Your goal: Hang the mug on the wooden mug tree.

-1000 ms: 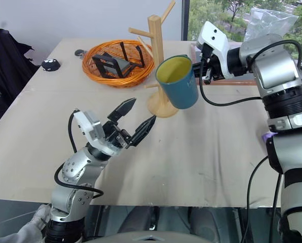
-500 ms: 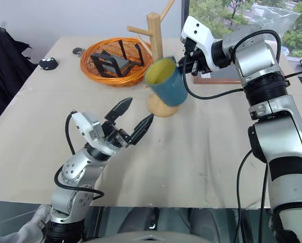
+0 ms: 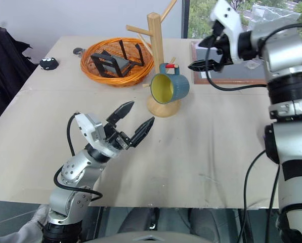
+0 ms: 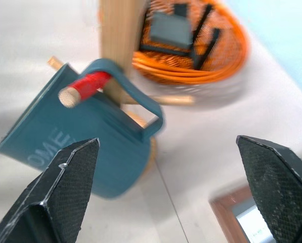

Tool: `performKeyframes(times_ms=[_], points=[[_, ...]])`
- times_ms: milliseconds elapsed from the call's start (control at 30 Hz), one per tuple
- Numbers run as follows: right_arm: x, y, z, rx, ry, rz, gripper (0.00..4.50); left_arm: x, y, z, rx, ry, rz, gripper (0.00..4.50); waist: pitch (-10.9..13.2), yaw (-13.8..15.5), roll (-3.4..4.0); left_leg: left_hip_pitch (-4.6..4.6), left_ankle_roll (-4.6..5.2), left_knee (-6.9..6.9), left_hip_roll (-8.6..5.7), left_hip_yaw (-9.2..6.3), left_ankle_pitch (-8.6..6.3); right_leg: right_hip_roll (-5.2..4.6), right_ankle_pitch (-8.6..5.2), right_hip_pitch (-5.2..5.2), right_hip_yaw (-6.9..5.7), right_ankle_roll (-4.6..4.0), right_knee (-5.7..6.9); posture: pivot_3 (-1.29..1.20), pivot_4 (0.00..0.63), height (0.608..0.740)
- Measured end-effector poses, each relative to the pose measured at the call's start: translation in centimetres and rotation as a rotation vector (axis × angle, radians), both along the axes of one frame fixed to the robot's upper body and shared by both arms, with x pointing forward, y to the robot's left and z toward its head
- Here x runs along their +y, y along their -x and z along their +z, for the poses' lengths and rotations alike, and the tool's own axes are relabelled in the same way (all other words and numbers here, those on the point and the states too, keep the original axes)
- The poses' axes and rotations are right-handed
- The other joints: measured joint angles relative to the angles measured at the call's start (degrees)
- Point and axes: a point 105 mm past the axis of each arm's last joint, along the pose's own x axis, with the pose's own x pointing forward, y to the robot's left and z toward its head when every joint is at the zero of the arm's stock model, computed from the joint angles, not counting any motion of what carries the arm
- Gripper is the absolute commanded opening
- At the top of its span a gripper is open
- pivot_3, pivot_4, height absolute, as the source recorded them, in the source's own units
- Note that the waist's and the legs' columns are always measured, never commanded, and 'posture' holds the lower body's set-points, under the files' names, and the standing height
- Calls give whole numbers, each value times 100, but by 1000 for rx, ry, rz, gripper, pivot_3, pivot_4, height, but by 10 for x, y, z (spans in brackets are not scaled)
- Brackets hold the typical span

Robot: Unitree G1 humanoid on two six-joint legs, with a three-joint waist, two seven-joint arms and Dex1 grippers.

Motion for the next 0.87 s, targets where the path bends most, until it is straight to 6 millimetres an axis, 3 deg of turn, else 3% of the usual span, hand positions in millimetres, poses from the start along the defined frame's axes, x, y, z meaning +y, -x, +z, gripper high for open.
performKeyframes(times_ms=[100, 233, 400, 500, 633, 733, 867], points=[[-24, 25, -59, 133, -42, 35, 4393, 12, 8, -17, 77, -91, -15, 4500, 2, -5, 3, -4, 2, 6, 2, 0, -1, -11, 0, -1, -1, 0, 2, 0, 150, 740], [-27, 57, -108, 221, -136, 63, 4393, 17, 16, -32, 149, -162, -64, 4500, 10, -34, 18, 6, 4, 14, 4, 11, 1, -9, 1, 2, 9, 3, 11, 0, 150, 740], [-39, 101, -175, 338, -316, -118, 4393, 30, 20, -50, 289, -167, -34, 4500, -1, 1, 7, 15, 7, 22, 10, 4, -2, 4, 1, 13, 11, 3, 22, 0, 150, 740], [-45, 122, -188, 297, -377, -214, 4393, 36, 21, -60, 325, -226, 5, 4500, -11, -5, -2, 34, 8, 16, 6, 0, -3, 14, 0, 30, 8, 2, 20, 0, 150, 740], [-53, 151, -224, 252, -458, -422, 4393, 48, 23, -76, 370, -310, 86, 4500, -6, -16, 10, 42, 6, 9, 12, 5, -3, 15, -1, 35, 16, 2, 13, 0, 150, 740], [-60, 155, -224, 156, -422, -473, 4393, 51, 22, -76, 370, -304, 108, 4500, -3, -56, 8, 129, 31, 5, 16, 22, -19, 16, -3, 115, 27, 2, 1, 0, 150, 740], [-56, 154, -221, 101, -412, -461, 4393, 56, 28, -86, 404, -329, 126, 4500, -4, -37, 9, 129, 30, 3, 19, 11, -19, 22, -4, 115, 19, 0, 2, 0, 150, 740]])
